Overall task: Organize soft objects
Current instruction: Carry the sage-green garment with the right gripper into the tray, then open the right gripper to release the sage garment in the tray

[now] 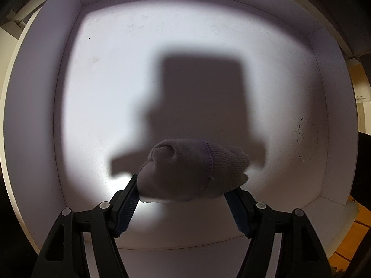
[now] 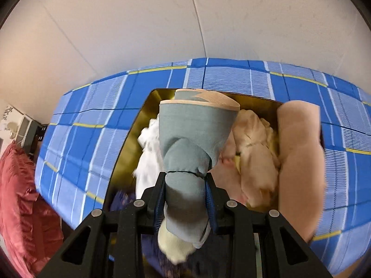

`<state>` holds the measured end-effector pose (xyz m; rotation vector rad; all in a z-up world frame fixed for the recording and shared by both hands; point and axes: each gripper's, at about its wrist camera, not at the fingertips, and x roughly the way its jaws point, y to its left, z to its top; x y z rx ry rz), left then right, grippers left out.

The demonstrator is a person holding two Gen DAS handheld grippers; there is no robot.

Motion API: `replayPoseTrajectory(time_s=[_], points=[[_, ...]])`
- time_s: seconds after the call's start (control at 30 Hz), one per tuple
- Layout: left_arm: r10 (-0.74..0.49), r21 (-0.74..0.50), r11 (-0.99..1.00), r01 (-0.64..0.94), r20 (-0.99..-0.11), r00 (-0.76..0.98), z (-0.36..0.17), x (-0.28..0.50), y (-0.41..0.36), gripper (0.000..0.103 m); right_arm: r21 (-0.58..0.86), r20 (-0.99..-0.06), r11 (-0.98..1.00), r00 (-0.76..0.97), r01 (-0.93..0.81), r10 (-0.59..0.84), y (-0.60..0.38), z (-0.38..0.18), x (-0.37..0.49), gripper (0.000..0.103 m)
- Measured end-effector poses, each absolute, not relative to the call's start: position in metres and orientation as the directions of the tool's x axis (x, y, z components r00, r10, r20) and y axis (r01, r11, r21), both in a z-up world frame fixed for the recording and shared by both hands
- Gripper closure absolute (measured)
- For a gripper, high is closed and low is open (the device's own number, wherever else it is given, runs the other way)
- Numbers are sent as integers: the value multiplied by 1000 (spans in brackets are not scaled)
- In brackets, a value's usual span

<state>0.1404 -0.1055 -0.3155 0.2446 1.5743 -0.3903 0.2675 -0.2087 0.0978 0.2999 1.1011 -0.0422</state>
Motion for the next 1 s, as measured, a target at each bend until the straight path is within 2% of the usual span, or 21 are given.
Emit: replayPoseTrajectory(time_s=[0.07, 0.13, 0.17, 0.3, 0.37, 0.73, 0.87, 1.0], points=[[-83, -94, 916, 390, -996, -45, -311, 138, -100, 31, 227, -881, 954, 460, 195, 116, -210, 90, 279, 67], [-83, -93, 917, 387, -996, -44, -309, 136, -98, 31, 247, -875, 950, 465, 193, 133, -211, 88, 285, 57], [-83, -93, 917, 387, -996, -43, -312, 135, -96, 31, 235, -869, 954, 479, 188, 120, -210, 91, 283, 57], [-81, -91, 919, 384, -996, -42, -308, 134, -96, 30, 174, -871, 972, 485, 160, 76, -207, 97, 274, 58], [-80, -90, 920, 382, -996, -41, -306, 133, -96, 30, 189, -876, 970, 473, 151, 97, -207, 94, 273, 76], [-69, -79, 921, 383, -997, -40, -301, 130, -94, 28, 200, -888, 971, 443, 134, 122, -192, 57, 305, 77], [-51, -62, 920, 386, -998, -40, -301, 129, -95, 27, 197, -890, 966, 444, 166, 105, -211, 55, 294, 73], [-38, -49, 920, 390, -999, -38, -300, 127, -95, 26, 254, -832, 964, 525, 78, 177, -210, 77, 258, 69]])
